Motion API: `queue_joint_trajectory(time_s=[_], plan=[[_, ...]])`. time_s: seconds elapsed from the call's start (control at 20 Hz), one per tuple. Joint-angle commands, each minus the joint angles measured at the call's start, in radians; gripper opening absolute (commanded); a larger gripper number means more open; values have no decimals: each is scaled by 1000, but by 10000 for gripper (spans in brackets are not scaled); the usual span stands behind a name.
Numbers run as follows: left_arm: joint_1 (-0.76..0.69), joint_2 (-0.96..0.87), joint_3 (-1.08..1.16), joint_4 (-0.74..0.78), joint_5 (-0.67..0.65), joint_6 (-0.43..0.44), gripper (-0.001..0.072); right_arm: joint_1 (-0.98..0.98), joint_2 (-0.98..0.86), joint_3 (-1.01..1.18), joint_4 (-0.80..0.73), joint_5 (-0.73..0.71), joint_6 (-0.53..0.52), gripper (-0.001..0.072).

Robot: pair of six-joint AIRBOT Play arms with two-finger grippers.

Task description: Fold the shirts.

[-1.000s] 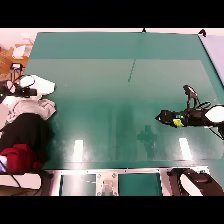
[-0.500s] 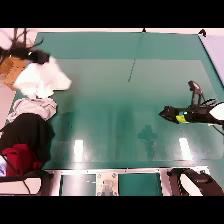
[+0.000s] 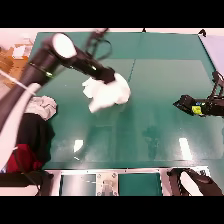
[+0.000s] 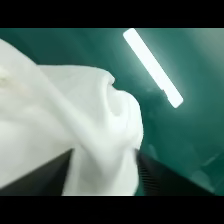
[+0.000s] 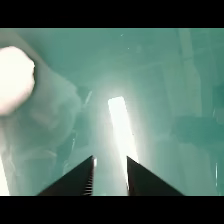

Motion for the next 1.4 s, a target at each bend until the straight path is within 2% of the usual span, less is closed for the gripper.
queue_joint_trajectory(time_s=[0.0,0.1,0.25,0.35,0.45,0.6,0.7,0.75,0.8,0.9,1.0,1.1,1.15,1.25,1.3,1.35], plan=[[-58,-48,-14,-114,-26,-21,647,-14,-21,6,0,5,-1,316],[-1,-44,28,-113,-73,-23,647,-14,-50,6,4,4,-2,328],[175,-45,76,-111,-197,-53,647,-13,-134,6,32,10,-8,326],[303,-46,45,-97,-227,-67,647,2,-205,-2,157,46,-100,325],[407,-46,-42,-95,-174,-75,647,67,-236,-48,259,37,-159,326],[474,-77,-197,-115,0,-55,647,254,-238,-174,305,-53,-146,325],[466,-146,-231,-162,91,10,647,385,-239,-259,373,-167,-116,336],[456,-185,-230,-216,133,41,648,444,-239,-285,425,-237,-116,390],[447,-223,-230,-296,191,81,647,505,-239,-300,468,-311,-116,400],[433,-283,-224,-445,285,168,647,618,-243,-301,500,-454,-94,399],[423,-326,-224,-526,335,223,647,709,-275,-301,522,-573,-94,397],[420,-357,-223,-537,370,224,647,760,-338,-292,571,-603,-95,375],[420,-365,-223,-542,389,224,646,773,-370,-278,587,-603,-95,341],[420,-373,-220,-595,411,258,641,787,-428,-237,587,-604,-95,341],[420,-373,-220,-631,407,290,466,787,-454,-217,587,-607,-95,342],[420,-373,-220,-655,391,329,228,787,-480,-197,587,-612,-95,342]])
